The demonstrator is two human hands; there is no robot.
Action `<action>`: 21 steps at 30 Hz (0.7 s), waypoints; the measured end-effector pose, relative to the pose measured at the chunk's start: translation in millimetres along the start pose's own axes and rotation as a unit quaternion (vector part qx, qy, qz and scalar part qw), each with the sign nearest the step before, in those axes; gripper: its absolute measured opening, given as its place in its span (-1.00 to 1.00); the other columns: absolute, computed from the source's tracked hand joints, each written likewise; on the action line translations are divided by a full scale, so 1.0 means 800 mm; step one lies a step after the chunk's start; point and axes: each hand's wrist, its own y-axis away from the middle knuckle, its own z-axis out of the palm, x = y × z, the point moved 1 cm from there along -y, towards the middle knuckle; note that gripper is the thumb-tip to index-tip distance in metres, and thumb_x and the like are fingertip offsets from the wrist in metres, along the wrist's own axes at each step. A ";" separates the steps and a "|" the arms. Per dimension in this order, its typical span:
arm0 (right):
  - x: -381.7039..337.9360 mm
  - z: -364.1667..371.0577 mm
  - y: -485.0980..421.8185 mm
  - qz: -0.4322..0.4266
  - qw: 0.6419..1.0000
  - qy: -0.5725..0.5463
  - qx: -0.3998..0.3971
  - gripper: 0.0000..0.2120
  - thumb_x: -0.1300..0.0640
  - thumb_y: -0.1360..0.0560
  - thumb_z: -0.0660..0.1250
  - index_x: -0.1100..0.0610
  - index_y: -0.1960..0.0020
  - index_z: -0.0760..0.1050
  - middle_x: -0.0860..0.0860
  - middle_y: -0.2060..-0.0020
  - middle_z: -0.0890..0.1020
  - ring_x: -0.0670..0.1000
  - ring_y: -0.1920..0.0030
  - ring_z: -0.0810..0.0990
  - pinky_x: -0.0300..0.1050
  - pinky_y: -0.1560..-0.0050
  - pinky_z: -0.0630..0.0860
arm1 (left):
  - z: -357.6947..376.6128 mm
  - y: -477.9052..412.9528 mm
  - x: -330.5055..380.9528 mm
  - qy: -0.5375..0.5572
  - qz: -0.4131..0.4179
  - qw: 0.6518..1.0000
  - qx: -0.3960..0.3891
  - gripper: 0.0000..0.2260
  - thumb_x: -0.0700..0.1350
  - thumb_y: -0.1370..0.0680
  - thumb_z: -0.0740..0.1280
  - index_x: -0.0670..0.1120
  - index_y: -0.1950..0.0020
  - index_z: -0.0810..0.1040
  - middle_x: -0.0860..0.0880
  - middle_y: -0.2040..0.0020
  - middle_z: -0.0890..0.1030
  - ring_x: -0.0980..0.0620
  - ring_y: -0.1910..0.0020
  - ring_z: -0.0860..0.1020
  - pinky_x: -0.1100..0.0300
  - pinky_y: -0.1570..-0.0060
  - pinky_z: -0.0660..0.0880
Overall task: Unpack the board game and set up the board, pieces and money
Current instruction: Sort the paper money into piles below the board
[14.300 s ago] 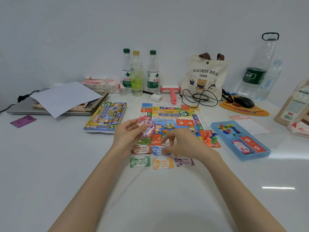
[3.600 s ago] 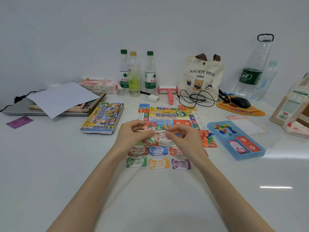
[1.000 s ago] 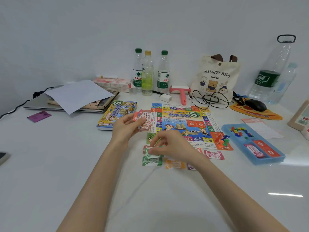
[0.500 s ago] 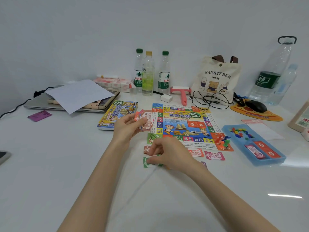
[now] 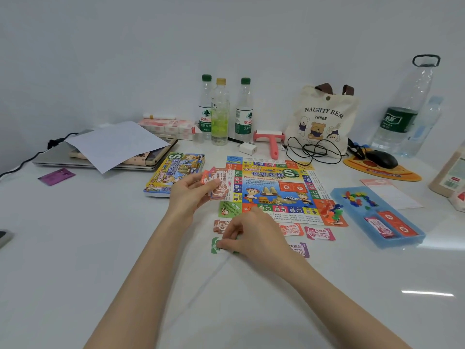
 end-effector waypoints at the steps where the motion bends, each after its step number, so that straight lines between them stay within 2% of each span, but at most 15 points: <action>1: -0.001 0.000 0.001 0.002 1.000 0.001 0.001 -0.78 -0.21 -0.36 0.45 -0.07 0.19 0.64 -0.17 0.29 0.66 -0.17 0.10 0.36 -0.22 0.24 0.28 | 0.001 0.000 0.000 -0.001 0.000 1.000 -0.001 -0.66 -0.29 -0.42 0.47 -0.28 -0.17 0.56 -0.20 -0.01 0.68 0.00 0.17 0.67 0.16 0.09 0.63; 6: -0.002 -0.002 0.001 0.008 1.000 -0.010 0.011 -0.81 -0.18 -0.37 0.45 -0.08 0.17 0.61 -0.17 0.30 0.64 -0.11 0.06 0.40 -0.15 0.18 0.36 | 0.002 0.001 -0.001 0.004 -0.012 1.000 0.002 -0.63 -0.29 -0.41 0.48 -0.27 -0.20 0.55 -0.18 -0.02 0.68 0.00 0.16 0.67 0.20 0.13 0.63; 9: 0.008 -0.019 -0.007 0.031 0.994 -0.081 0.063 -0.97 -0.01 -0.43 0.44 -0.08 0.15 0.63 -0.18 0.28 0.64 -0.17 0.12 0.52 -0.13 0.07 0.48 | 0.006 0.004 0.001 0.009 -0.025 0.999 -0.026 -0.63 -0.29 -0.40 0.49 -0.26 -0.19 0.56 -0.16 0.01 0.69 0.01 0.15 0.67 0.19 0.09 0.63; 12: 0.017 -0.042 -0.014 0.065 0.976 -0.175 0.112 -0.92 0.11 -0.50 0.38 -0.03 0.07 0.63 -0.16 0.19 0.64 -0.33 0.34 0.50 -0.44 0.28 0.38 | 0.013 0.010 0.003 -0.003 -0.032 0.997 -0.067 -0.65 -0.28 -0.39 0.49 -0.22 -0.16 0.58 -0.12 0.05 0.70 0.02 0.16 0.67 0.22 0.14 0.62; 13: 0.019 -0.048 -0.015 0.072 0.968 -0.202 0.130 -0.91 0.12 -0.52 0.36 -0.02 0.04 0.62 -0.16 0.17 0.64 -0.34 0.39 0.47 -0.47 0.32 0.36 | 0.016 0.013 0.004 -0.009 -0.032 0.996 -0.079 -0.65 -0.27 -0.39 0.49 -0.22 -0.16 0.58 -0.12 0.05 0.70 0.02 0.16 0.68 0.22 0.14 0.62; 17: 0.025 -0.058 -0.013 0.075 0.950 -0.233 0.191 -0.88 0.09 -0.51 0.37 -0.04 -0.04 0.59 -0.17 0.15 0.63 -0.28 0.44 0.42 -0.45 0.36 0.34 | 0.030 0.023 0.002 -0.048 -0.032 0.991 -0.117 -0.67 -0.27 -0.38 0.50 -0.20 -0.12 0.59 -0.13 0.05 0.70 0.00 0.17 0.68 0.23 0.19 0.61; 21: 0.030 -0.064 -0.008 0.069 0.953 -0.221 0.193 -0.95 0.09 -0.45 0.45 0.05 0.11 0.62 -0.14 0.22 0.65 -0.36 0.40 0.46 -0.49 0.32 0.35 | 0.040 0.030 -0.002 -0.101 -0.015 0.985 -0.137 -0.67 -0.24 -0.35 0.54 -0.19 -0.09 0.61 -0.14 0.05 0.70 -0.04 0.15 0.68 0.18 0.17 0.63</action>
